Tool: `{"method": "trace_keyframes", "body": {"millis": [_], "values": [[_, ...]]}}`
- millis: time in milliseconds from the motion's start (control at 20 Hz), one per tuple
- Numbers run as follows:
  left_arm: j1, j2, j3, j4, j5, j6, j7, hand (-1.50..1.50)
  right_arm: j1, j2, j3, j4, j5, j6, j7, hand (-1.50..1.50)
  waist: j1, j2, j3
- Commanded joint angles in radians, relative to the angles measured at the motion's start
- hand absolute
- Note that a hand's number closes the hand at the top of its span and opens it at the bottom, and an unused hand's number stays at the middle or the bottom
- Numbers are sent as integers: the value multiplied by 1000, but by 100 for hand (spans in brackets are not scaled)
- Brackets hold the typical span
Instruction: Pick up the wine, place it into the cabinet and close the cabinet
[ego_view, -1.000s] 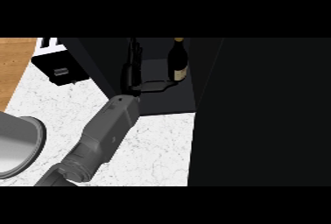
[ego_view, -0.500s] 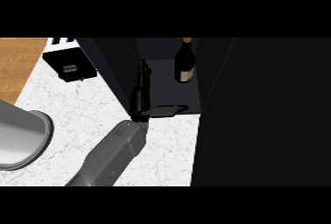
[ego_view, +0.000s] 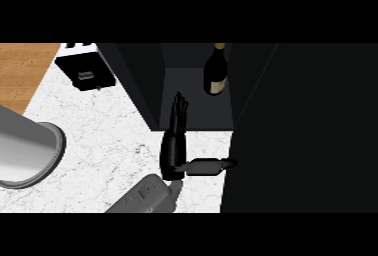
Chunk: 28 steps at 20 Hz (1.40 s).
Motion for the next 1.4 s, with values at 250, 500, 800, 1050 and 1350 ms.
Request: {"method": "trace_keyframes", "body": {"millis": [250, 500, 800, 1050, 1350], "values": [[217, 87, -70, -351, -132, 146, 100, -150, 59, -5, 5, -105, -14, 4, 15, -150, 2, 2, 0], [336, 206, -66, -557, -167, 128, 149, -150, 11, -25, -58, -11, -71, 32, -34, -150, 6, 3, 0], [429, 311, -78, -728, -173, 68, 178, -150, 52, -11, -10, -50, -117, 48, 10, -150, 4, 3, 0], [513, 385, -118, -801, -190, 9, 158, -150, 1, -40, 12, -88, -159, 64, 139, 150, 5, 3, -1], [622, 475, -49, -866, -155, -106, 140, -150, 103, -71, -18, -62, -174, 176, 12, 150, 2, 4, 0]]}}
